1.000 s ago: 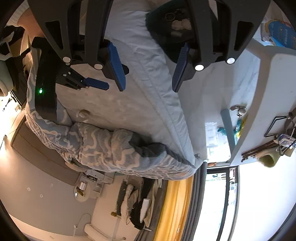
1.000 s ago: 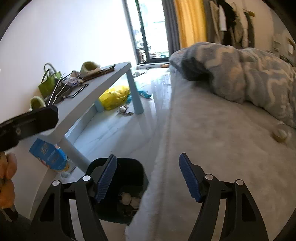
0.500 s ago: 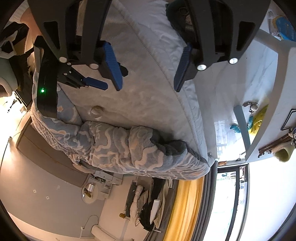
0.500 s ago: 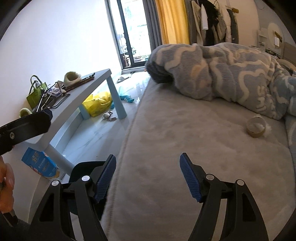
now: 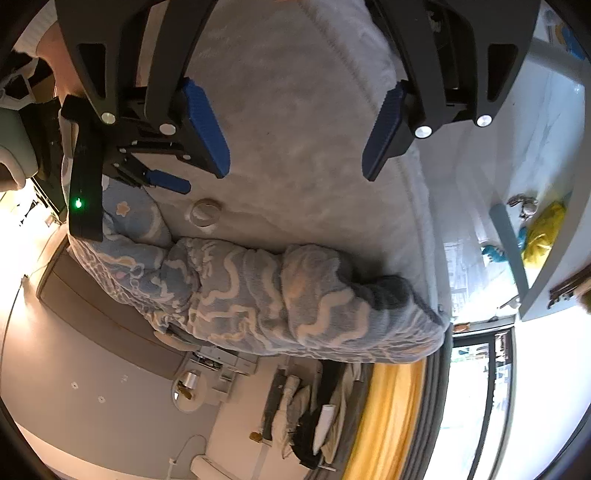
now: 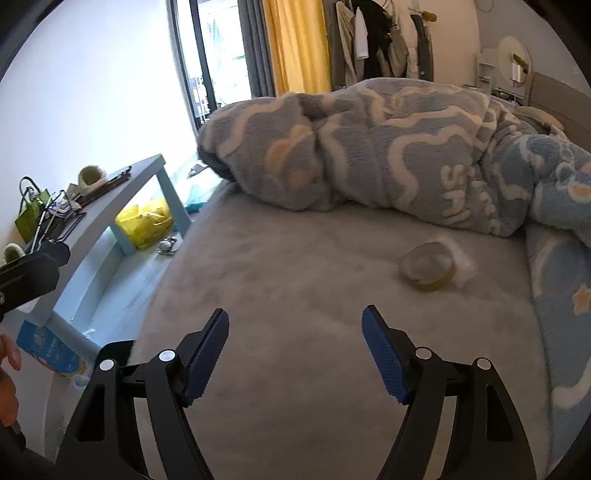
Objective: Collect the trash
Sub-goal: 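Move both grippers back toward the remaining tape roll and plastic wrap, then grasp the second brown tape roll with the left gripper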
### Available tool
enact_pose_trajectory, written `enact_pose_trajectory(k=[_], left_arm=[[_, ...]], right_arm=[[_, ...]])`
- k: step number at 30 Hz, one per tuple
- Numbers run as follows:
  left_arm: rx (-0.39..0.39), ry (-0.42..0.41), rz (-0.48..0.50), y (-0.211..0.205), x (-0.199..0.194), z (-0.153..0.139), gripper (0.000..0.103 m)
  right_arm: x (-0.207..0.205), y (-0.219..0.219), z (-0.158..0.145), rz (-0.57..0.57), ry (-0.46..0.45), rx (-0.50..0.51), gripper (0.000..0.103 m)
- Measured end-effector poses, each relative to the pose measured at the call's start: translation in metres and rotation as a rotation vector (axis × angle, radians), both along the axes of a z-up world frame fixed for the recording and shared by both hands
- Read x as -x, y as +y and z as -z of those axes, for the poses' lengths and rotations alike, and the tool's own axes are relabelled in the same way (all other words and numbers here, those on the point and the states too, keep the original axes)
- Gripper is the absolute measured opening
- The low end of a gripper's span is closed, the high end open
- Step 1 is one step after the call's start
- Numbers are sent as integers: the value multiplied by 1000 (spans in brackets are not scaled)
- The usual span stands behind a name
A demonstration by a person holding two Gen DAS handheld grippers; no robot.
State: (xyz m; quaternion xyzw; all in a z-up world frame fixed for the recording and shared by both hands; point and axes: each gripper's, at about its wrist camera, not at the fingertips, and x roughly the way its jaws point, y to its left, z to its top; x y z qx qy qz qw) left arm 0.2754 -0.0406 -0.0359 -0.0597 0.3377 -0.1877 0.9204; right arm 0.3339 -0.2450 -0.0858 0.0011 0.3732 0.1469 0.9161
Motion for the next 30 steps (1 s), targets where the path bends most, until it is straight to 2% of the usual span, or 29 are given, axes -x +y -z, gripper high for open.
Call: enact_pose_trajectory(k=[6,15,22,30], left_arm=[[-2,10,28,-23,-19,7,80],[58,41,70,-59,-54,17,83],[93,77,85,-80,-79,27,83],[183,155,96,-102,-109,42,83]], right_arm=[[-23,-29,0,34,-7,23,79],[-49,-71,1,61,2,62,79],[-68,-92,15,-8,60,88,81],[-82,-107,30,-45,92,144,82]])
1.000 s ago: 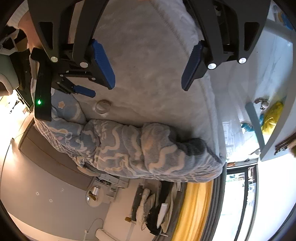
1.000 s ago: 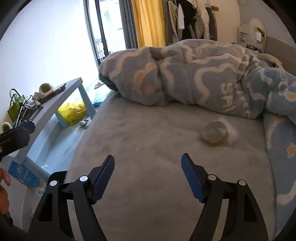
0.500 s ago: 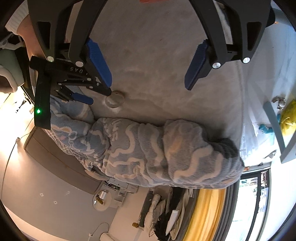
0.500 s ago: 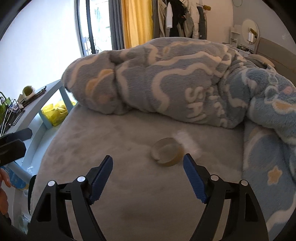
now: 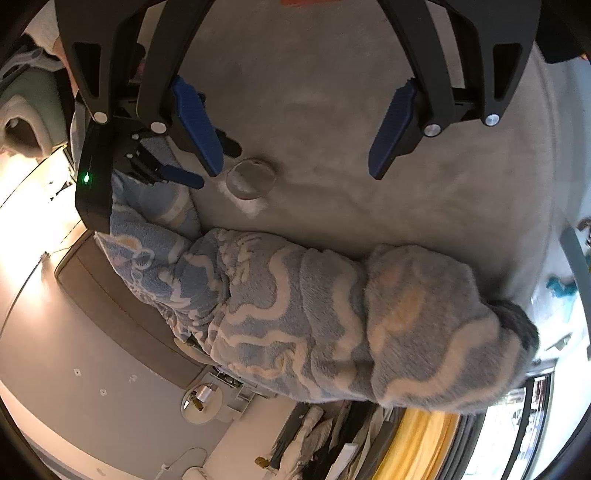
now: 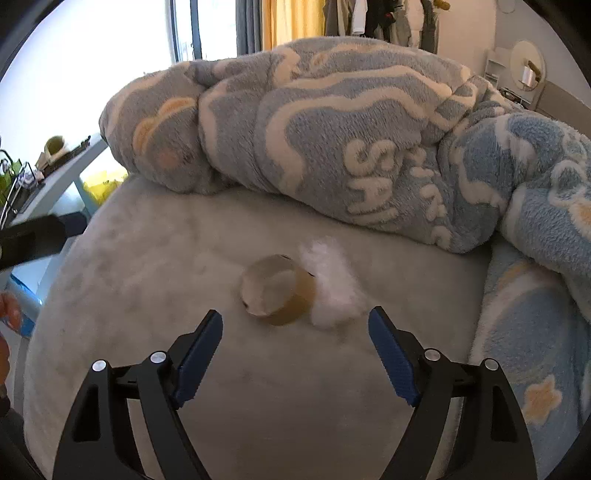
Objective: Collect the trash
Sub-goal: 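Grasp the second brown tape roll with the left gripper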
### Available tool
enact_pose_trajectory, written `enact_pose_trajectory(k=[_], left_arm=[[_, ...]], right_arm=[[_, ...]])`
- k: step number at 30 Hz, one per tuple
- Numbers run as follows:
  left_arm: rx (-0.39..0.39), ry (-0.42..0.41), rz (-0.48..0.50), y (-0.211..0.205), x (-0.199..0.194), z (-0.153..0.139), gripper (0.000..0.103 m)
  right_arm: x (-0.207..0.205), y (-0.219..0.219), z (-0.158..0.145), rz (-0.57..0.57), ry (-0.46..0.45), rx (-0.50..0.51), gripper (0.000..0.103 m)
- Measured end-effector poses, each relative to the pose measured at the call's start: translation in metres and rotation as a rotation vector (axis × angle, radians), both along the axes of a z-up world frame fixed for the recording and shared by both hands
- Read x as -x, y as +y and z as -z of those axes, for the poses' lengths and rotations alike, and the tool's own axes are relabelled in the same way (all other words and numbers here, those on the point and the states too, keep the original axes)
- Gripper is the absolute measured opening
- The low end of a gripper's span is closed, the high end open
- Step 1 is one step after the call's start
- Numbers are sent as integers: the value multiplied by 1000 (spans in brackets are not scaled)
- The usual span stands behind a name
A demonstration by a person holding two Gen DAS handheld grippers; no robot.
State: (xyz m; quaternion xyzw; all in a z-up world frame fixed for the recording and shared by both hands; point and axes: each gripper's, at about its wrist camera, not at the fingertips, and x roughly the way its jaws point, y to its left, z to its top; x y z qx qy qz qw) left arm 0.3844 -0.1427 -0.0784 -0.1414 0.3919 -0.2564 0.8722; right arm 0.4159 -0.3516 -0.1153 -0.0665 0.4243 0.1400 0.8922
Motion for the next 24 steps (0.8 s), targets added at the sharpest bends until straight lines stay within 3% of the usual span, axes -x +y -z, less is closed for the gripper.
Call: enact_pose_trajectory(k=[9,24], left_arm=[[76,79,41,-37,-24,25,83],[100,143,83,-76,-48,52,82]], right_arm=[[-6,-15,4,-63,-2,50,84],[-2,-36,12,-162,2,72,84]])
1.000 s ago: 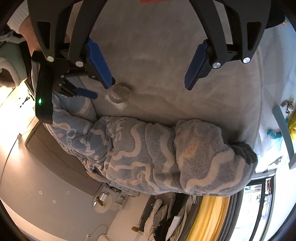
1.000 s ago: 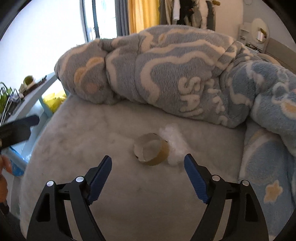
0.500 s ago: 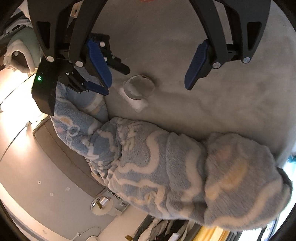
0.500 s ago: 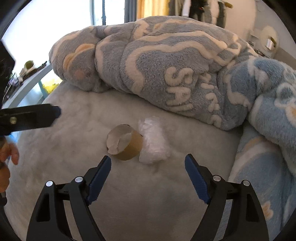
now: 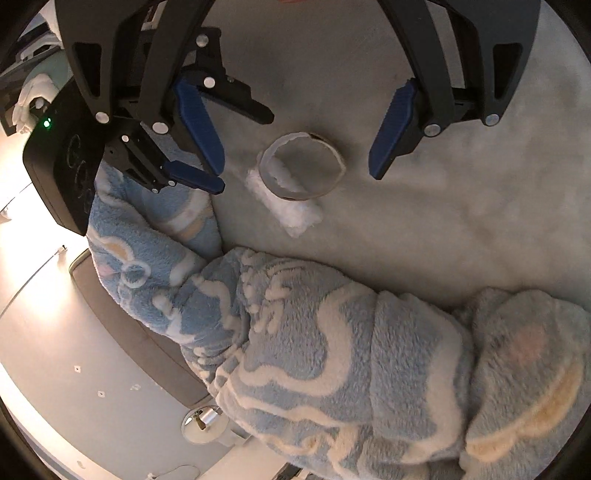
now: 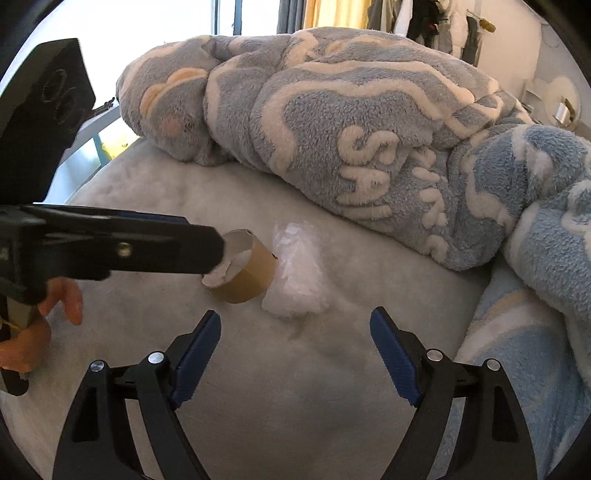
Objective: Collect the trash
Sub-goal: 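Grasp the second brown tape roll with the left gripper, then grasp the clear plastic wrap with the right gripper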
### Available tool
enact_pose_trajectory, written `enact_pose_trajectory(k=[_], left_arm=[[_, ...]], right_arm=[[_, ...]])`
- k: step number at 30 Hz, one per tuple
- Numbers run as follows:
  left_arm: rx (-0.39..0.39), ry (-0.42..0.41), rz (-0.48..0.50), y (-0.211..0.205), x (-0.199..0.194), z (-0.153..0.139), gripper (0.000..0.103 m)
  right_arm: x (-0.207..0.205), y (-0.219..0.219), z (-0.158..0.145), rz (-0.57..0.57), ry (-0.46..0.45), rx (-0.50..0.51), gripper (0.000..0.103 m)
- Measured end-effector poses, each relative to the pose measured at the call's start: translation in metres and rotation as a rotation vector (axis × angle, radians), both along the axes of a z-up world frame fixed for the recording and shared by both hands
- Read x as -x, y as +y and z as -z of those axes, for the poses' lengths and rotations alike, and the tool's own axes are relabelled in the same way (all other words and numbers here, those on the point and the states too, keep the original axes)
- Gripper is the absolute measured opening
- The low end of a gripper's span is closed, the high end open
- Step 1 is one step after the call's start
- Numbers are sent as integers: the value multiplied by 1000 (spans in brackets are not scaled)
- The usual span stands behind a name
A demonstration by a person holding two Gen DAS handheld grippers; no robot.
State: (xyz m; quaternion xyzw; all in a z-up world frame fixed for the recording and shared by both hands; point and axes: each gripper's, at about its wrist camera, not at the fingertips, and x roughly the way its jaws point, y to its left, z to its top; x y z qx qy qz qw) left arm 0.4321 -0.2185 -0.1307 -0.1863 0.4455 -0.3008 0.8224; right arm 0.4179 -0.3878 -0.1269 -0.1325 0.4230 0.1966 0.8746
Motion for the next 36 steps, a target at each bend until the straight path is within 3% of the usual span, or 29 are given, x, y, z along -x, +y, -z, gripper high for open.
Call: enact_pose_trajectory(k=[7,15,25,28,36], left_arm=[[-15,26,7,-8,-7,12,78],[9,41,10,-12,-13,18,58],[20,-15,-23,0,-13,4,57],[32,-22,-46,11,-15,1,57],[29,-36,-82,39,-16,-5,57]], right_arm=[[0,-2,0,-13,-4,1,84],[0,-5,-3,-11,-15,-12,84],[-14,8,-2,3,-8,-47,84],[-18,12,-1,8,1,-50,70],[-31,21,5,65,19,-43,50]])
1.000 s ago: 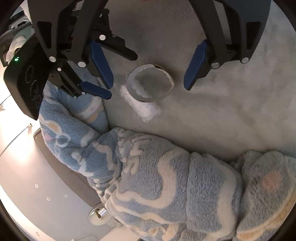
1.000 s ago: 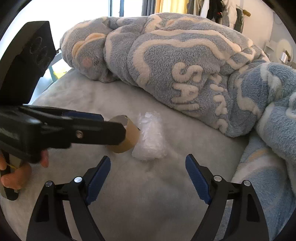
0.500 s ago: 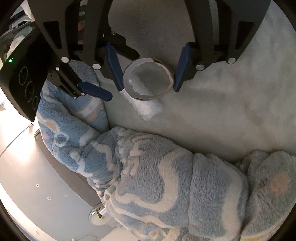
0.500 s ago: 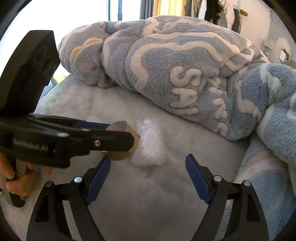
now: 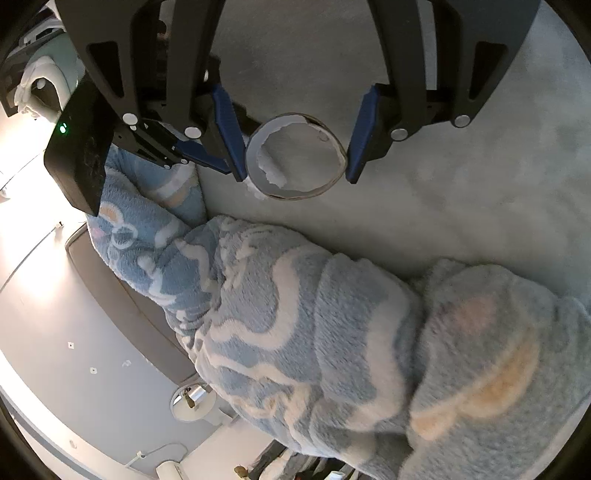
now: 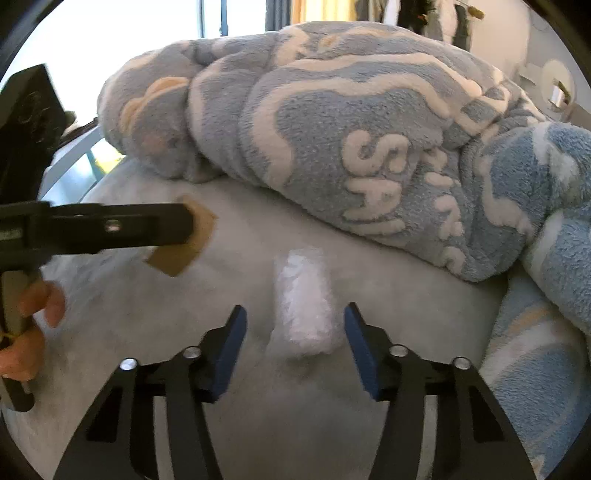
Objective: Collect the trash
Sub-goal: 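Grasp the clear plastic wrap with the right gripper, then carry the tape roll and plastic wrap over the black bin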
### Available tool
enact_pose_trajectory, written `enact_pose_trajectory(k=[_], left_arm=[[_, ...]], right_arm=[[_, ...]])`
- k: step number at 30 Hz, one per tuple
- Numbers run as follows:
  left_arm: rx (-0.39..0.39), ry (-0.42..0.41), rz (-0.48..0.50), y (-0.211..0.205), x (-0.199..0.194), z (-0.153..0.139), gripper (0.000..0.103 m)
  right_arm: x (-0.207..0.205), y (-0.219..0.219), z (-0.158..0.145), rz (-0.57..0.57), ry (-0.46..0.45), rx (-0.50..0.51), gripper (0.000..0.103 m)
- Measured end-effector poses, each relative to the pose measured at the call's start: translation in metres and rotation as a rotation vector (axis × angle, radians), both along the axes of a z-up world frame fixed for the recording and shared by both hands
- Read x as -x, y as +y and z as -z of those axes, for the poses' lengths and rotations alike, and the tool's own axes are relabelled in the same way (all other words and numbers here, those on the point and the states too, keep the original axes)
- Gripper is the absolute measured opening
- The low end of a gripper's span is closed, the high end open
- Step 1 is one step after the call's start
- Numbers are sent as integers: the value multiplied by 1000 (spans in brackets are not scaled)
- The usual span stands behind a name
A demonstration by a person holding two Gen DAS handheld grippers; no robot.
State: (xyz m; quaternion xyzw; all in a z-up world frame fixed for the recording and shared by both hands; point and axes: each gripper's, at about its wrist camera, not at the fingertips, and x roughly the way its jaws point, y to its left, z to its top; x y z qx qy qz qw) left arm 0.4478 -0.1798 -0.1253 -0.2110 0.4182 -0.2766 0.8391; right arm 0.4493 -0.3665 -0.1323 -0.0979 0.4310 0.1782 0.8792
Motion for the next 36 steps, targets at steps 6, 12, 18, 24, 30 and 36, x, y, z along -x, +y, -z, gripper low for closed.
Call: enact_pose_trajectory(k=[6,12,18,24,30,36], left_arm=[[-14,-2,-8,14,5,-2,57],[-28,-8,-13,24,13,-7,57],[-65,-19,-16,34,29,-14,57],[-129,-62,-16,45,54,-26,57],[-213,-94,-31,62,82,-31,57],[-266,-127,-44,84,112,-43,56]], right_arm=[[-8,-2,8,78,35,11,37],[-11,6,-1,123,13,-6,36],[-2,20,-16,147,-23,-28,36],[19,35,-27,143,-39,-43,36],[44,49,-38,152,-51,-91,36],[65,64,-47,151,-64,-132,36]])
